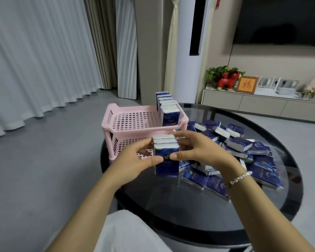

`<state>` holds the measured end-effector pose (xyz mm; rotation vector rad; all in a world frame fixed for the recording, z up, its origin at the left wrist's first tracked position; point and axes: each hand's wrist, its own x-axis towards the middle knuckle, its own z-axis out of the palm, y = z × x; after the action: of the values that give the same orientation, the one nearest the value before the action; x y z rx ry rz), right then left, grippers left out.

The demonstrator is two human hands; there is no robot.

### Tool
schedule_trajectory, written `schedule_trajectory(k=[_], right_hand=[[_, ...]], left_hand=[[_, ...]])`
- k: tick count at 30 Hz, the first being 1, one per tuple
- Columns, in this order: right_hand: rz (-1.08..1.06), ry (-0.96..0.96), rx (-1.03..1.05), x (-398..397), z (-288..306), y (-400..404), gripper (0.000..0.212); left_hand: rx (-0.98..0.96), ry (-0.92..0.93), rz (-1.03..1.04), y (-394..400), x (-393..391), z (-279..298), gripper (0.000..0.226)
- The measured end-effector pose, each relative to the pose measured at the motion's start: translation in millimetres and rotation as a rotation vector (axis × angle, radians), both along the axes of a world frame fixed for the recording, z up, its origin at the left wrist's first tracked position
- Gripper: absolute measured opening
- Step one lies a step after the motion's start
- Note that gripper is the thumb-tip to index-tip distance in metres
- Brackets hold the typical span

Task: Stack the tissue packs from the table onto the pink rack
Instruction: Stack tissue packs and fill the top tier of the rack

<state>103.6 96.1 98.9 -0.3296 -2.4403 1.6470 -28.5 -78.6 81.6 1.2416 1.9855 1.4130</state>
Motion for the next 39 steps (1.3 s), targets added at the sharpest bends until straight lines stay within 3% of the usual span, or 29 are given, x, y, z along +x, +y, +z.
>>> schedule_trajectory(k=[4, 10, 14, 22, 28, 32, 39], right_hand=[[0.024, 0.048, 0.065, -29, 38, 6, 0.063], [0.024, 0.067, 0.17, -84, 75, 22, 0.056], [0.007, 0.017, 0.222, -124, 89, 43, 0.059], [-0.124, -0.221, 0.667, -179, 74, 91, 0.069], [-0.186, -0.269, 0.756, -187, 57, 106, 0.072], [-0.21, -0.27, 0.806, -191, 52, 108, 0.075], [-0.22, -0.201, 0.804, -192, 48, 108, 0.069]], left_hand=[[0.057, 0.008, 0.059, 4, -26, 36, 0.054], [0.052, 0.039, 0.035, 20, -76, 76, 0.053], [-0.013, 0.035, 0.04, 43, -118, 87, 0.068], [-0.113, -0.002, 0.072, 103, -160, 59, 0.062], [-0.142, -0.008, 0.081, 134, -163, 42, 0.063], [-0.171, 0.025, 0.07, 143, -166, 34, 0.088], [-0.228, 0.118, 0.064, 146, -169, 30, 0.075]])
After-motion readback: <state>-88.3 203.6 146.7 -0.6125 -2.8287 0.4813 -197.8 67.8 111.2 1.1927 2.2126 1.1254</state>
